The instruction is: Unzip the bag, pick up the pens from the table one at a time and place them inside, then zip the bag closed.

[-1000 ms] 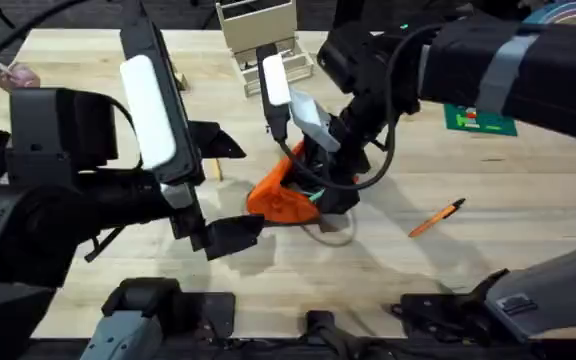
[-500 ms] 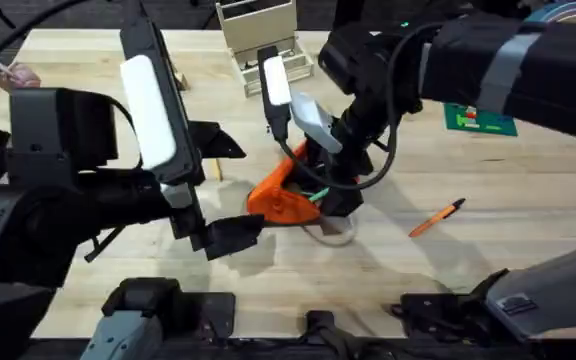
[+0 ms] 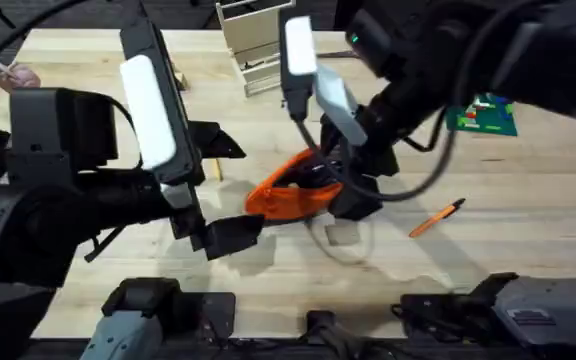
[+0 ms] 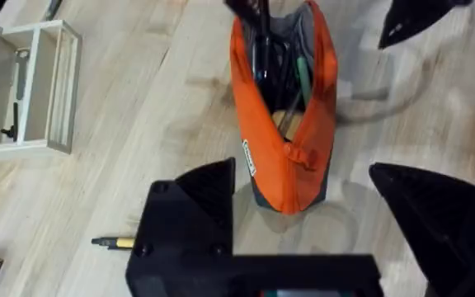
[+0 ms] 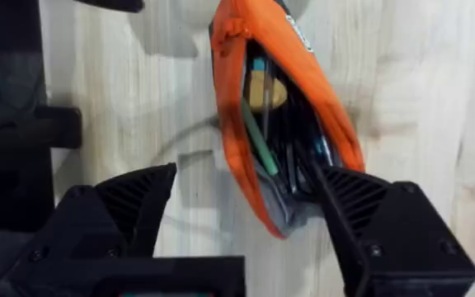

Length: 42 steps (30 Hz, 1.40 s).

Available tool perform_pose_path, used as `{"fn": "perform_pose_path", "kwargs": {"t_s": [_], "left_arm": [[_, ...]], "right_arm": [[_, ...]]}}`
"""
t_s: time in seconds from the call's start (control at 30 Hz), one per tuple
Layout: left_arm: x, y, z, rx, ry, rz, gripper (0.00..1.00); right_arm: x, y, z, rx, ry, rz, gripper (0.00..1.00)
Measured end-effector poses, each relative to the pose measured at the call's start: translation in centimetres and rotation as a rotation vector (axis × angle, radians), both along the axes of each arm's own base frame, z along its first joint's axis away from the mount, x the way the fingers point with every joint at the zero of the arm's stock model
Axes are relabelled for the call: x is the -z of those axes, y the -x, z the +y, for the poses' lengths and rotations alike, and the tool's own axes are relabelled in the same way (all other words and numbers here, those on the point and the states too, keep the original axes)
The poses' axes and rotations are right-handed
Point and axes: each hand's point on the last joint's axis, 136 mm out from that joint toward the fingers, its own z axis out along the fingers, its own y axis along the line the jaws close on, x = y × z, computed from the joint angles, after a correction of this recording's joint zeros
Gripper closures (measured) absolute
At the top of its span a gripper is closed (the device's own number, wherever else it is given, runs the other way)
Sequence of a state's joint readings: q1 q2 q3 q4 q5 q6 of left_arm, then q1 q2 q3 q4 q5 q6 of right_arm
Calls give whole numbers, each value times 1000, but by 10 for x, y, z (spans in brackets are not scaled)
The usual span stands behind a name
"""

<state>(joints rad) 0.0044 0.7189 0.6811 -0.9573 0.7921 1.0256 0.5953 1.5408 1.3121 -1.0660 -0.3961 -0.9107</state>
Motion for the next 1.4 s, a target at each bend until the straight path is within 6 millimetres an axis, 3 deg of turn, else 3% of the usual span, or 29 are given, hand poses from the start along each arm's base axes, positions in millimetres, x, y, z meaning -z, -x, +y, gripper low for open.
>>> {"fn": "perform_pose_path", "kwargs": {"t_s": [0.3, 0.63, 0.97, 1.4], "left_arm": [[0, 0, 0, 0, 0, -1, 7], [0, 0, 0, 0, 0, -1, 8], [0, 0, 0, 0, 0, -1, 7], [0, 0, 0, 0, 0, -2, 7]], "right_arm": [[-39, 9, -23, 55, 6, -132, 4], [-65, 11, -54, 209, 40, -224, 3], [-81, -10, -96, 564, 8, -200, 3], [-81, -39, -175, 1253, 2, -64, 3]]}}
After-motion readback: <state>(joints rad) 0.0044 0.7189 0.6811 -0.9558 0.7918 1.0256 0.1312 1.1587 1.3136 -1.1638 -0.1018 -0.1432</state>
